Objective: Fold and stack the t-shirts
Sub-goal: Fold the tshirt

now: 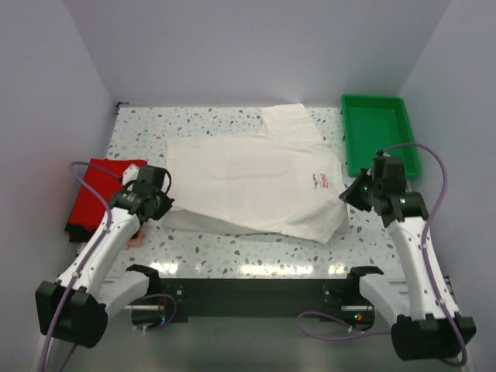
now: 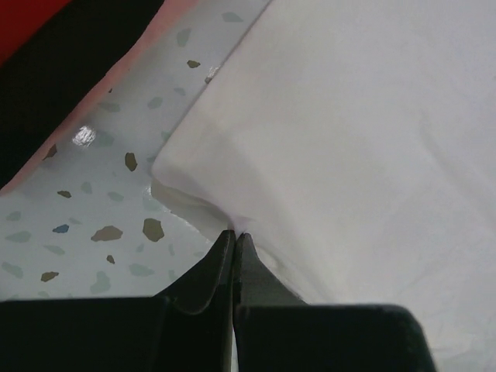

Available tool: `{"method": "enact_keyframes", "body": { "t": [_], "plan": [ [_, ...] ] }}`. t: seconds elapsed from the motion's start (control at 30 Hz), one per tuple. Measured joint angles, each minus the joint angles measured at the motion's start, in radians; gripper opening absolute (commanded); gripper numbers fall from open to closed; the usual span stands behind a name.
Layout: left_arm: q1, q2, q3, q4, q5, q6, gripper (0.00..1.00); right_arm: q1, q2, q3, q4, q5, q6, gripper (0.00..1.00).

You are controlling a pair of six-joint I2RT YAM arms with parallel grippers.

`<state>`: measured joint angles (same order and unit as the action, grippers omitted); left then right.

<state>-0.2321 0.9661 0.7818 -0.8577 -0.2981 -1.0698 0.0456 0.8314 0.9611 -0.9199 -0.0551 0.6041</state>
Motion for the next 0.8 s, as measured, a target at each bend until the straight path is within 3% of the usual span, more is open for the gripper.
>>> {"method": "enact_keyframes", "body": {
  "t": [0.17,0.37,0.63,0.8],
  "plan": [
    [0.019,0.172,0.064,0.079,0.007,0.019,0.00,0.000,0.308,0.029,0.163,-0.028,-0.023,0.00],
    [0.112,0.307,0.109,0.156,0.041,0.048,0.00,0.000,0.554,0.126,0.275,-0.040,-0.034,0.00],
    [0.153,0.445,0.120,0.213,0.077,0.067,0.00,0.000,0.724,0.265,0.352,-0.044,-0.037,0.00],
    [0.180,0.454,0.120,0.229,0.089,0.069,0.00,0.000,0.779,0.303,0.374,-0.044,-0.036,0.00]
  ]
}}
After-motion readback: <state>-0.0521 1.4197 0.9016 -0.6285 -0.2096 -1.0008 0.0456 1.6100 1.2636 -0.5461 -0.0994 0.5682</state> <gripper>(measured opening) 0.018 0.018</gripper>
